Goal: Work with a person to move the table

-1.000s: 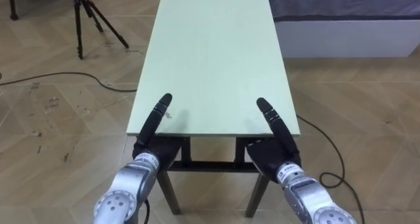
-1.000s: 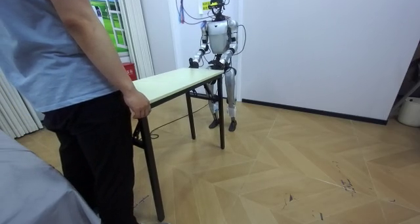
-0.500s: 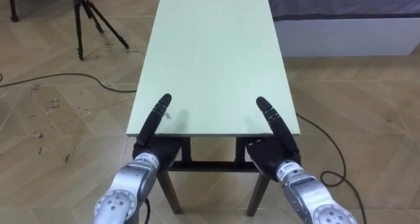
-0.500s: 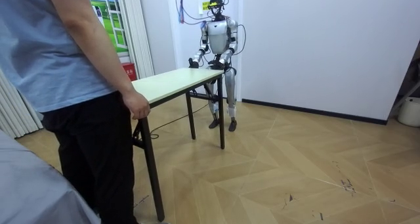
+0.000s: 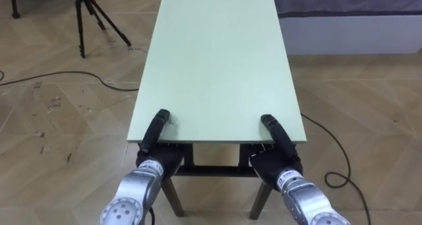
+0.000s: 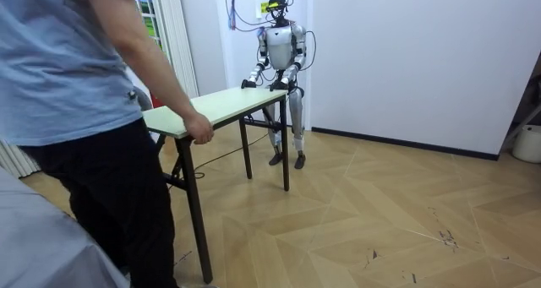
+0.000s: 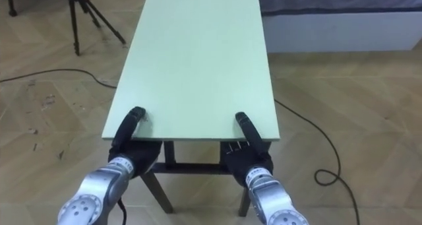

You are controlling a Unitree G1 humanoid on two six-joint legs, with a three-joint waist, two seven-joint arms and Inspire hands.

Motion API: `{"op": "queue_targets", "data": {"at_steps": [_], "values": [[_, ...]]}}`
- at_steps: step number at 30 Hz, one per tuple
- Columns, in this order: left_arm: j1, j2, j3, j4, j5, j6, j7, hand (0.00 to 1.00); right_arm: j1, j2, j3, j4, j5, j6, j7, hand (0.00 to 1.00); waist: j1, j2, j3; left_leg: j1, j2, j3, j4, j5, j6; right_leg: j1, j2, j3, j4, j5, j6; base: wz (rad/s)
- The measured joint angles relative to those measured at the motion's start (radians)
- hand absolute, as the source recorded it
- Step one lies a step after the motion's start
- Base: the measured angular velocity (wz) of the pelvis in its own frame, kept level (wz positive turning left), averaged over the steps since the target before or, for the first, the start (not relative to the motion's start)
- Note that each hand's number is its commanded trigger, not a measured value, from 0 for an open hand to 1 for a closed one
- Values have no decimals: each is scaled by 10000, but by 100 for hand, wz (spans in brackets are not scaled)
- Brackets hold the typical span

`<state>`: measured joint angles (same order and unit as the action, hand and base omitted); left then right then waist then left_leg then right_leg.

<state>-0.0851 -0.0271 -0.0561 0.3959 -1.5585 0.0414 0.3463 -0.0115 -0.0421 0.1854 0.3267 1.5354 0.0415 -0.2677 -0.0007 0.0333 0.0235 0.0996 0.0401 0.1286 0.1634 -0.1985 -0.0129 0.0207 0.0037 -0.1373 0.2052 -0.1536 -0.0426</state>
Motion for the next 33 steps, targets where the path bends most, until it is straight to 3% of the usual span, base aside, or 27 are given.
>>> {"op": "queue_targets", "data": {"at_steps": [9, 19, 33], "values": [[207, -12, -75, 0, 30, -166, 88, 92, -1, 76, 105, -9, -330, -45, 5, 100, -209, -15, -2, 30, -7, -3, -40, 0, 0, -7, -4, 2, -2, 2, 2, -1], [234, -13, -474, 5, 44, -760, 75, 95, 14, 99, 394, -9, -290, -445, 6, 100, -218, -50, 21, 90, -4, 4, -153, 0, 0, 0, 5, -25, -3, 1, 3, 0], [238, -3, -653, -67, 263, -951, -679, 98, 19, -99, 628, -276, -84, -756, 356, 100, -215, -49, 20, 95, -3, 37, -149, 0, 0, 7, 7, -67, -4, -1, 5, 0]]}}
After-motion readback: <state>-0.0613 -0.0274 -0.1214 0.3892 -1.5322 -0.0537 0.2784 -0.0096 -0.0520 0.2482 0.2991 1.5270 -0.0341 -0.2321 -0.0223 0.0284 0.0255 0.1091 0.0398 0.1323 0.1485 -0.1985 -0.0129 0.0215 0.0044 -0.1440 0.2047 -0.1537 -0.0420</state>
